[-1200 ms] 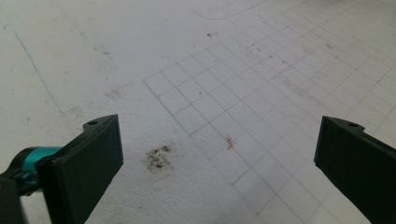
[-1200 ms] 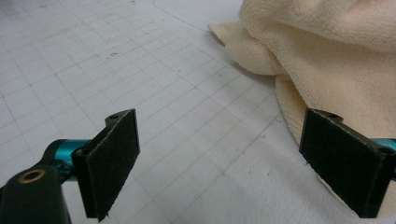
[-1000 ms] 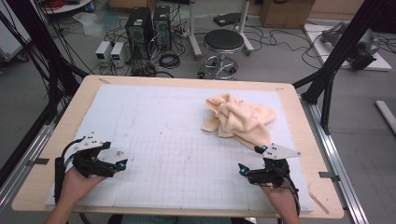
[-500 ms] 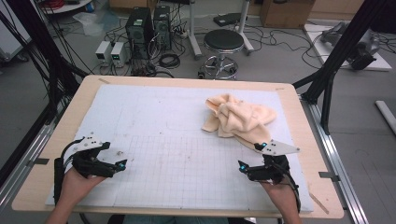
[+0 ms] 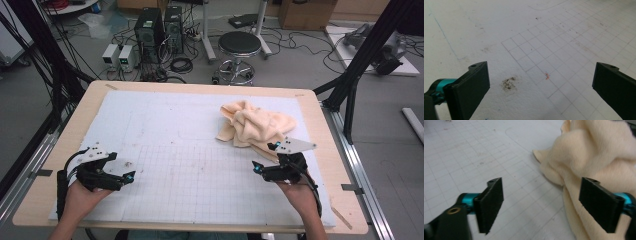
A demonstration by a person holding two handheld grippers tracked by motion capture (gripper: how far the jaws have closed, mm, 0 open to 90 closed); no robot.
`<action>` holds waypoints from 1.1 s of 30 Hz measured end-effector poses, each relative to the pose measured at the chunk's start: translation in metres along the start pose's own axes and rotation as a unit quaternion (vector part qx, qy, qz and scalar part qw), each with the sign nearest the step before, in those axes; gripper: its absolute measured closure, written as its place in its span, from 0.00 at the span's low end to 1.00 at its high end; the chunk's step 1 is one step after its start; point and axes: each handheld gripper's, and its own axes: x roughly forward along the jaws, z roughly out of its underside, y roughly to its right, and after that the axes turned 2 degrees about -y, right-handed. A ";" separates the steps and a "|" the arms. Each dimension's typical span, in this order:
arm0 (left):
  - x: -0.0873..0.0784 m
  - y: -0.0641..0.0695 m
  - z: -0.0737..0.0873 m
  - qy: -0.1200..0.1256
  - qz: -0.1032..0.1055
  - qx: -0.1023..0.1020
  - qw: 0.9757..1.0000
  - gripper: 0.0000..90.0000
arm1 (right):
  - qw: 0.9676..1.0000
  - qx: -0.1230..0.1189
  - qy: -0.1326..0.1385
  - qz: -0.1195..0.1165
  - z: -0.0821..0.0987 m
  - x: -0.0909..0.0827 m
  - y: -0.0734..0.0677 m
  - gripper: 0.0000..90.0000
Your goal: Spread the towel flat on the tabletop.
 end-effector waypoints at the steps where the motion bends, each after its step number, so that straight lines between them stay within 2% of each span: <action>1: 0.001 0.000 0.000 0.001 0.000 0.000 1.000 0.02 | 1.000 -0.004 0.001 -0.004 -0.005 0.000 0.002 0.27; 3: 0.001 0.000 -0.001 -0.001 0.000 0.001 1.000 0.02 | 1.000 -0.013 0.000 -0.005 -0.016 0.002 0.006 0.31; 6: 0.003 0.000 -0.001 -0.003 0.003 0.001 1.000 0.02 | 1.000 -0.026 -0.004 -0.011 -0.031 0.008 0.012 0.43; 9: 0.004 0.000 -0.002 -0.004 0.002 0.003 1.000 0.02 | 0.999 -0.034 -0.013 -0.009 -0.040 0.015 0.017 0.46; 10: 0.005 -0.001 -0.002 -0.004 0.003 0.002 1.000 0.02 | 0.999 -0.039 -0.021 -0.005 -0.044 0.020 0.019 0.48; 11: 0.005 -0.001 -0.002 -0.005 0.004 0.002 1.000 0.02 | 0.999 -0.044 -0.031 0.003 -0.051 0.033 0.025 0.51; 12: 0.005 -0.001 -0.002 -0.005 0.004 0.003 1.000 0.02 | 0.999 -0.044 -0.031 0.003 -0.051 0.033 0.025 0.51; 14: 0.004 -0.001 -0.001 -0.006 0.003 0.002 1.000 0.02 | 0.998 -0.042 -0.042 0.009 -0.053 0.045 0.030 0.53; 15: 0.004 -0.002 0.000 -0.006 0.003 0.001 1.000 0.02 | 0.997 -0.043 -0.060 0.016 -0.052 0.058 0.035 0.57; 16: 0.003 -0.002 0.000 -0.004 0.001 0.000 1.000 0.02 | 0.997 -0.043 -0.060 0.016 -0.052 0.058 0.035 0.57; 18: 0.004 -0.003 -0.001 -0.003 0.003 -0.004 1.000 0.02 | 0.995 -0.043 -0.082 0.026 -0.049 0.073 0.037 0.64; 20: 0.004 -0.003 -0.001 -0.003 0.002 -0.004 1.000 0.02 | 0.995 -0.048 -0.083 0.031 -0.049 0.076 0.037 0.66; 21: 0.004 -0.003 -0.001 -0.004 0.003 -0.002 1.000 0.02 | 0.994 -0.052 -0.083 0.038 -0.049 0.080 0.038 0.72; 22: 0.005 -0.002 -0.001 -0.004 0.004 -0.001 1.000 0.02 | 0.994 -0.052 -0.083 0.038 -0.049 0.080 0.038 0.72; 24: 0.005 -0.002 -0.001 -0.005 0.005 0.001 1.000 0.02 | 0.994 -0.053 -0.092 0.037 -0.049 0.084 0.039 0.82; 26: 0.005 -0.002 -0.001 -0.004 0.003 0.000 1.000 0.02 | 0.994 -0.056 -0.092 0.035 -0.049 0.084 0.039 0.84; 27: 0.005 -0.003 -0.001 -0.002 0.003 0.000 1.000 0.02 | 0.993 -0.068 -0.089 0.038 -0.052 0.082 0.033 0.86; 28: 0.004 -0.003 -0.001 -0.001 0.004 -0.001 1.000 0.02 | 0.993 -0.068 -0.089 0.038 -0.052 0.082 0.033 0.86; 29: 0.004 -0.003 -0.001 -0.002 0.003 0.002 1.000 0.02 | 0.993 -0.086 -0.081 0.028 -0.056 0.077 0.025 0.88; 30: 0.004 -0.003 -0.002 -0.001 0.003 0.000 1.000 0.02 | 0.993 -0.086 -0.081 0.028 -0.056 0.077 0.025 0.88; 31: 0.005 -0.003 -0.002 -0.003 0.002 0.001 1.000 0.02 | 0.993 -0.086 -0.075 0.018 -0.060 0.074 0.021 0.88; 32: 0.005 -0.003 -0.002 -0.003 0.000 0.001 1.000 0.02 | 0.994 -0.089 -0.067 -0.004 -0.068 0.067 0.013 0.88; 33: 0.005 -0.002 -0.003 -0.001 -0.001 0.003 1.000 0.02 | 0.993 -0.099 -0.064 -0.014 -0.073 0.063 0.008 0.88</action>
